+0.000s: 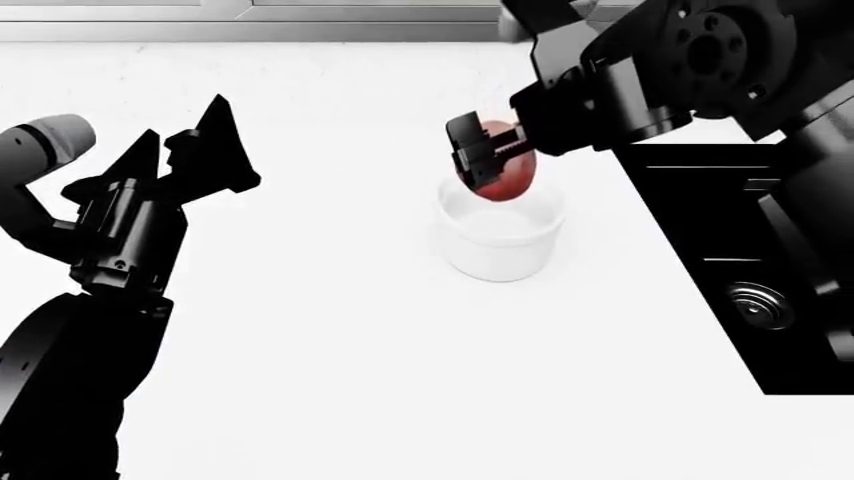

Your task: Pick the bell peppers and zucchinis from the sink and place them in one bowl. Place the pomegranate in the other bowl. Then turn off the sink faucet.

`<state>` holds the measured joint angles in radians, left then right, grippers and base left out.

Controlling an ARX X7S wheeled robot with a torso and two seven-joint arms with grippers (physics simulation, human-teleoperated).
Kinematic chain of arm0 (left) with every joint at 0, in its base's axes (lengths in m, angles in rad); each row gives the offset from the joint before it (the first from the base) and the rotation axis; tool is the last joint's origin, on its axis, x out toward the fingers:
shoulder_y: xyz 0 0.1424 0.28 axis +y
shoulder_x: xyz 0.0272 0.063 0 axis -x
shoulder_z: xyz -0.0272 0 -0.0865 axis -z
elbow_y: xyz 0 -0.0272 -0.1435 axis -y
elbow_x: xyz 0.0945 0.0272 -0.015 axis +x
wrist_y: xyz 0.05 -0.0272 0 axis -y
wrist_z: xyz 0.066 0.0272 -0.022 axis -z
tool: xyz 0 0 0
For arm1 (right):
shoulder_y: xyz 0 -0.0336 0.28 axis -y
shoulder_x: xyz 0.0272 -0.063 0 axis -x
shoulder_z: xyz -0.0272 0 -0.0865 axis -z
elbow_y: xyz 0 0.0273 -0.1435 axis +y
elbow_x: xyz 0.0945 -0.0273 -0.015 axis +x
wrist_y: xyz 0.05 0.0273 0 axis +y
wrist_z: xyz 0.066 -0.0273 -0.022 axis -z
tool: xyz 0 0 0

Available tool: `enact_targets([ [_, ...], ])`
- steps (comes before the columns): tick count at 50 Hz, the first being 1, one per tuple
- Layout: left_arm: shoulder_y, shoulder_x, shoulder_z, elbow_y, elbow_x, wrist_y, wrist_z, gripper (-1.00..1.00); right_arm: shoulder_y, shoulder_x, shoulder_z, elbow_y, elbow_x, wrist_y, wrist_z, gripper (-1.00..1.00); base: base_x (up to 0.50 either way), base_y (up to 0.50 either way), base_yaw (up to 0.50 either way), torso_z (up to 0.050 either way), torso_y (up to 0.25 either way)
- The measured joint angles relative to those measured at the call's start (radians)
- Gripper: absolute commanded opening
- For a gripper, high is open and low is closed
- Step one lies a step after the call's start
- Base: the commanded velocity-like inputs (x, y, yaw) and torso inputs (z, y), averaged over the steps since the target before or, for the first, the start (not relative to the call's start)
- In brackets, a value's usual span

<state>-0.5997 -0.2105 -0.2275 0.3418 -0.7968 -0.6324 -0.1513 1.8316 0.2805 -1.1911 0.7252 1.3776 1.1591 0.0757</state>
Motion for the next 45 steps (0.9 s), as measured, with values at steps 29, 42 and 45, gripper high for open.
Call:
enact_targets([
  [29, 0.004, -0.013, 0.014, 0.003, -0.013, 0.009, -0.006, 1.0, -0.03, -0.058, -0.065, 0.145, -0.084, -0.067, -0.121, -1.0, 0.0, 0.0, 0.0, 0.0, 0.0],
  [42, 0.005, -0.018, 0.021, 0.001, -0.017, 0.015, -0.008, 1.0, -0.045, -0.077, -0.083, 0.195, -0.109, -0.093, -0.16, -1.0, 0.0, 0.0, 0.0, 0.0, 0.0],
  [45, 0.006, -0.019, 0.022, 0.002, -0.018, 0.016, -0.009, 1.0, -0.049, -0.08, -0.086, 0.203, -0.113, -0.097, -0.166, -1.0, 0.0, 0.0, 0.0, 0.0, 0.003],
])
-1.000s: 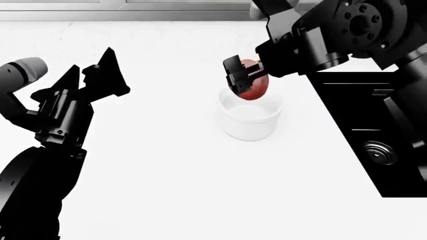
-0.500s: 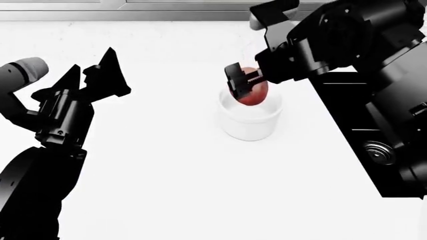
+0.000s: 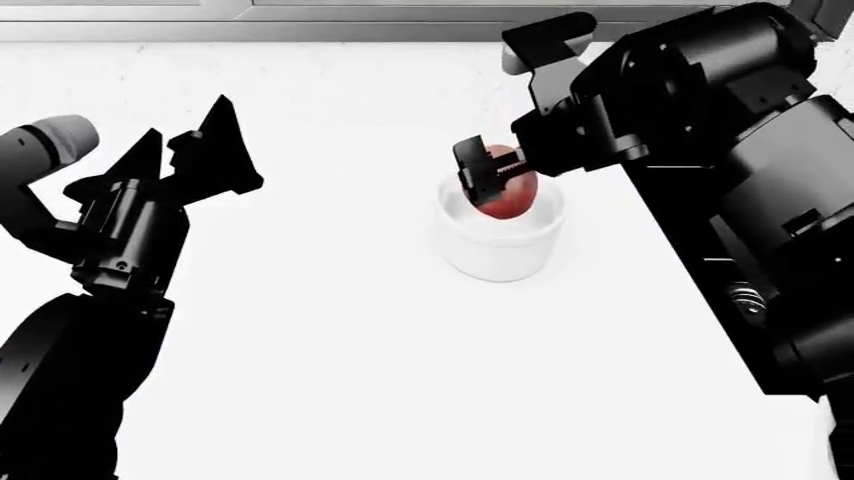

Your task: Pick the bell peppers and zucchinis from the sink and place them in one bowl. Place the pomegranate in the other bowl. Then turn off the sink faucet.

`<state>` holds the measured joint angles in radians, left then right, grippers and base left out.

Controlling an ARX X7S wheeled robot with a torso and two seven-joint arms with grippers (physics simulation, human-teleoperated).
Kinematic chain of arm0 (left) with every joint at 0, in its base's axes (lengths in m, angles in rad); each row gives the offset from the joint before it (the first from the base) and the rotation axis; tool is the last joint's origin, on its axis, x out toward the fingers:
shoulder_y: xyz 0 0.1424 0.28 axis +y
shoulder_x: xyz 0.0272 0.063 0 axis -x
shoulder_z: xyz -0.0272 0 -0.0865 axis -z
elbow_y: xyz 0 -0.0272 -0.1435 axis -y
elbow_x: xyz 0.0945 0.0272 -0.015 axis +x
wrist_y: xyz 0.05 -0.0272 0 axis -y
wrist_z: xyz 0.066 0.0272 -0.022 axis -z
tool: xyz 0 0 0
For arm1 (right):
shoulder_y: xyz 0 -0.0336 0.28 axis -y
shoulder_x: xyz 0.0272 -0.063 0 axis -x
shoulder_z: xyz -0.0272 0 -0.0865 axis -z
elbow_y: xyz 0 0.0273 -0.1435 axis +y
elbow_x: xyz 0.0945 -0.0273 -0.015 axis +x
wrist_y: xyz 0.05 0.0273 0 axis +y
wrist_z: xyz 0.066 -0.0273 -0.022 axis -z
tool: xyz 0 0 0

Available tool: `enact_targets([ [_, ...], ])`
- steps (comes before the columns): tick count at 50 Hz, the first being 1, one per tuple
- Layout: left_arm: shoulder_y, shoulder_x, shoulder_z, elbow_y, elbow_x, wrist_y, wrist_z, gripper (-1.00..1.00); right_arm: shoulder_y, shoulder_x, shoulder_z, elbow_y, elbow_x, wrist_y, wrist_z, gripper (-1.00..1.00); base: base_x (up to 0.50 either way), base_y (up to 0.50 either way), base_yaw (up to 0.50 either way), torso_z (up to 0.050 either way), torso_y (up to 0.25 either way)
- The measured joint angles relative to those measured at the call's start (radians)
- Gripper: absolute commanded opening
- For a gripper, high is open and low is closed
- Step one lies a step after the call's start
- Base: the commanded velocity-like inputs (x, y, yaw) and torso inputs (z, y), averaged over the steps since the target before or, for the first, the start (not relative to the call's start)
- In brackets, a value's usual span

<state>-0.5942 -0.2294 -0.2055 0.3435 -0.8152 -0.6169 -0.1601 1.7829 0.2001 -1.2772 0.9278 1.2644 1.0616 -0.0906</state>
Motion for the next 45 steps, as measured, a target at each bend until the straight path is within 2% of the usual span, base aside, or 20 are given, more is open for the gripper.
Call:
enact_targets([
  [45, 0.007, -0.016, 0.02, 0.002, -0.015, 0.016, -0.008, 1.0, -0.041, -0.04, -0.032, 0.094, -0.047, -0.056, -0.068, -1.0, 0.0, 0.0, 0.0, 0.0, 0.0],
])
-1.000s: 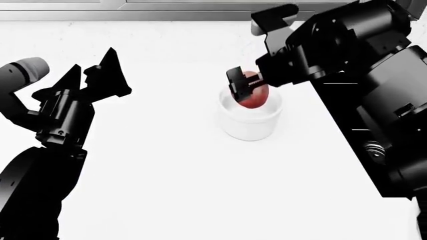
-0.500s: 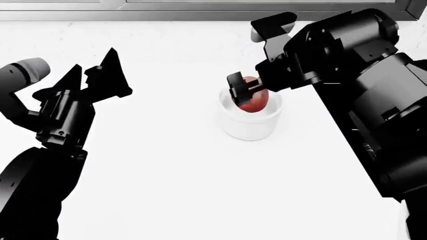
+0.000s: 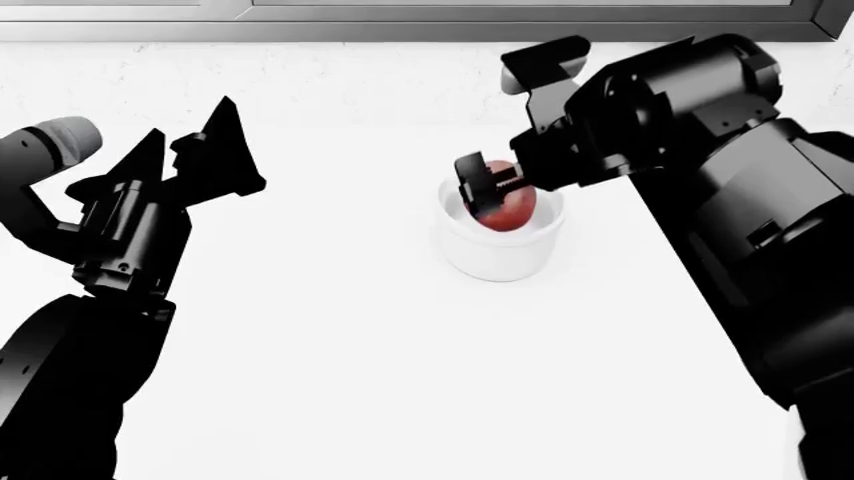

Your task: Pick the bell peppers and zucchinis from the sink and place them in one bowl. Place the pomegranate in the other bowl. Then turn off the sink faucet.

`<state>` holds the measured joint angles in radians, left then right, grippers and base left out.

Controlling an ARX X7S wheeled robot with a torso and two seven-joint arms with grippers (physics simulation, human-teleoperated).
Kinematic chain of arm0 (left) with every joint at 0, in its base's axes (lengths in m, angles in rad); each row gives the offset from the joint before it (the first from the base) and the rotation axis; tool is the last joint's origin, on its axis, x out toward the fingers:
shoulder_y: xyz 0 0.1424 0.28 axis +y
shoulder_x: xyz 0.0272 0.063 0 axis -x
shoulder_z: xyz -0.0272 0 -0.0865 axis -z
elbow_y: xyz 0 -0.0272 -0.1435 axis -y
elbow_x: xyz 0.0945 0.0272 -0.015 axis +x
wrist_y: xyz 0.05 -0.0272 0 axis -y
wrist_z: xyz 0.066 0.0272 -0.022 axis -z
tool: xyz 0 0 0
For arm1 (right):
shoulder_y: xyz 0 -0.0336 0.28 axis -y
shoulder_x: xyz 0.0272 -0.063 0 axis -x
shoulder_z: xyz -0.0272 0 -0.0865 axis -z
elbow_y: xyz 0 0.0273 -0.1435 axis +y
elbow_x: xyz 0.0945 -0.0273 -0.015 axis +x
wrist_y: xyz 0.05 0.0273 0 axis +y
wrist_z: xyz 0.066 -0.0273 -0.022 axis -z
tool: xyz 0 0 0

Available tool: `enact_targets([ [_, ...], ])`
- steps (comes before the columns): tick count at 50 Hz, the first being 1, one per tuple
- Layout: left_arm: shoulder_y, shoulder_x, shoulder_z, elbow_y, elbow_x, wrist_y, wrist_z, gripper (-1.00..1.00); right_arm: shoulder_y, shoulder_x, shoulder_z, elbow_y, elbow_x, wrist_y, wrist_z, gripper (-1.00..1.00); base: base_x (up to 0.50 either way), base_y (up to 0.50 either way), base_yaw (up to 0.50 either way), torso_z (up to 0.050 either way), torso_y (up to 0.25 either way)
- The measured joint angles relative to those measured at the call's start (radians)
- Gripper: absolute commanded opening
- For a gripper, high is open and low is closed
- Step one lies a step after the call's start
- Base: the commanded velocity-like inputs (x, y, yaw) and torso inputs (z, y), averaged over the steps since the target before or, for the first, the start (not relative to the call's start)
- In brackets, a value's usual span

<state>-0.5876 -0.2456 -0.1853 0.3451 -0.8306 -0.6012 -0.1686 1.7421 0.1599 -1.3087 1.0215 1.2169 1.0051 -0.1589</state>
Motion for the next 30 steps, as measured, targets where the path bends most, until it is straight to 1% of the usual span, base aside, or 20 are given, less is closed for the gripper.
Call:
enact_targets([
  [24, -0.001, -0.008, 0.006, -0.002, -0.009, 0.008, -0.007, 1.0, -0.01, -0.007, -0.012, 0.004, -0.013, -0.004, -0.016, -1.0, 0.0, 0.0, 0.0, 0.0, 0.0],
  [25, -0.001, -0.008, 0.007, -0.002, -0.01, 0.008, -0.007, 1.0, -0.01, -0.007, -0.012, 0.003, -0.014, -0.004, -0.016, 1.0, 0.0, 0.0, 0.0, 0.0, 0.0],
  [30, -0.001, -0.01, 0.008, -0.003, -0.012, 0.01, -0.009, 1.0, -0.009, -0.005, -0.012, -0.007, -0.021, -0.004, -0.021, 1.0, 0.0, 0.0, 0.0, 0.0, 0.0],
])
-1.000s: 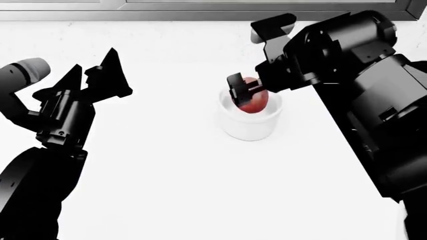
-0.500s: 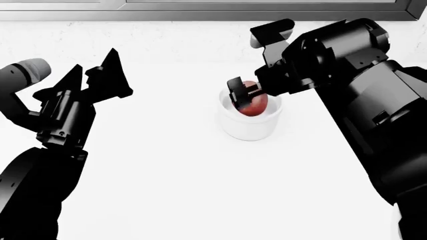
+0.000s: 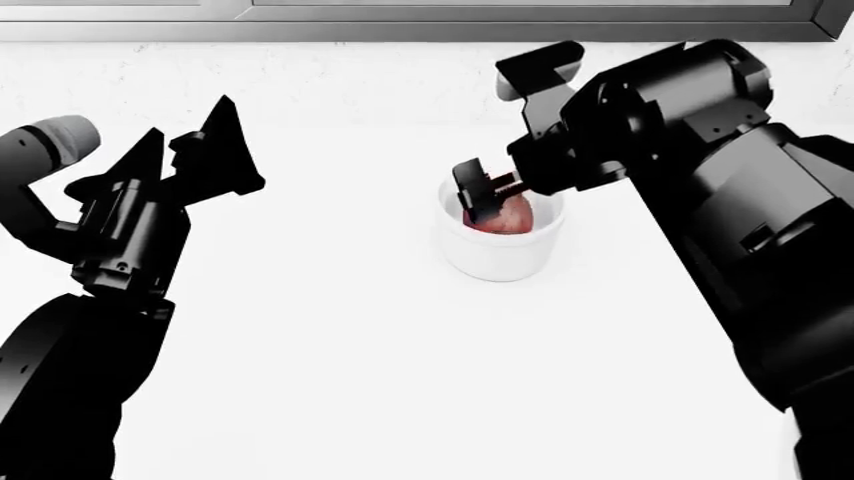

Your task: Pick the bell peppers and zucchinis from the sink and place them in one bowl. Place the pomegranate in the other bowl. Then turn off the sink faucet.

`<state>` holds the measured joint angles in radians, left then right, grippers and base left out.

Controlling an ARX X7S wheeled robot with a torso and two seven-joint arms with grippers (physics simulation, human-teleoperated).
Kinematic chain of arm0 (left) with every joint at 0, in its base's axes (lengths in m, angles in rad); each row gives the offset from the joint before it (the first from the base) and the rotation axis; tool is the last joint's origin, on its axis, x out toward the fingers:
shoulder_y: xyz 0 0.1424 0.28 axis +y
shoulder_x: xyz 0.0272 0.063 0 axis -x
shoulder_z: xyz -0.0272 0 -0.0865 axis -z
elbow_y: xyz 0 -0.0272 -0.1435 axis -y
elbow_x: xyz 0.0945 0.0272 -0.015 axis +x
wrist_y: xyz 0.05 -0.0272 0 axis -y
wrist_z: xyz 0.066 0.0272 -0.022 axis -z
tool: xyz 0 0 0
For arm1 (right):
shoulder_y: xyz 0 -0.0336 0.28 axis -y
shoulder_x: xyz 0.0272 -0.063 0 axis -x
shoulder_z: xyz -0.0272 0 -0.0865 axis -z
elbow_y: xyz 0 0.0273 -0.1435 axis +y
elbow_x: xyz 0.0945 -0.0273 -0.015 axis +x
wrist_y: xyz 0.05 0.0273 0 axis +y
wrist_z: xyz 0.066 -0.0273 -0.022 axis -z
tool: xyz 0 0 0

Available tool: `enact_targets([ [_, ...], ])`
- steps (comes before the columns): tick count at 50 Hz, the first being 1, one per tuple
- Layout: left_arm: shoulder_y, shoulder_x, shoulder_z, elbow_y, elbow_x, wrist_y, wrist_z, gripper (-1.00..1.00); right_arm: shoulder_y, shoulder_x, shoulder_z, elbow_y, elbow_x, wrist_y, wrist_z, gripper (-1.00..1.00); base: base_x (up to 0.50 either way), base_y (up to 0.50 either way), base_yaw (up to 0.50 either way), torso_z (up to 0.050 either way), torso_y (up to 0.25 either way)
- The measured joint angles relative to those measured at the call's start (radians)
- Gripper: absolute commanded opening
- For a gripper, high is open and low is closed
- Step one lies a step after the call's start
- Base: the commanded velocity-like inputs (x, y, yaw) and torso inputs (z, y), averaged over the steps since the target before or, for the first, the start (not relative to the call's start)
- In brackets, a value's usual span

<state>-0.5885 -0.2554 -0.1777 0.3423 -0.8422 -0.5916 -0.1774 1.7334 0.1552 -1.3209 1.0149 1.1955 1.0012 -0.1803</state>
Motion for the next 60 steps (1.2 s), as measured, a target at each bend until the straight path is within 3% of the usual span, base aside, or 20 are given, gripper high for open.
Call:
enact_targets([
  [27, 0.003, -0.008, 0.006, 0.0, -0.01, 0.01, -0.006, 1.0, 0.008, 0.058, 0.038, -0.11, 0.024, 0.021, 0.067, 1.0, 0.0, 0.0, 0.0, 0.0, 0.0],
  [46, 0.005, -0.013, 0.012, 0.002, -0.017, 0.015, -0.013, 1.0, 0.003, 0.244, 0.178, -0.45, 0.149, 0.049, 0.364, 1.0, 0.0, 0.0, 0.0, 0.0, 0.0],
  [60, 0.007, -0.018, 0.014, 0.013, -0.026, 0.015, -0.022, 1.0, -0.184, 0.468, 0.324, -0.971, 0.156, -0.169, 0.716, 1.0, -0.02, 0.0, 0.0, 0.0, 0.0],
])
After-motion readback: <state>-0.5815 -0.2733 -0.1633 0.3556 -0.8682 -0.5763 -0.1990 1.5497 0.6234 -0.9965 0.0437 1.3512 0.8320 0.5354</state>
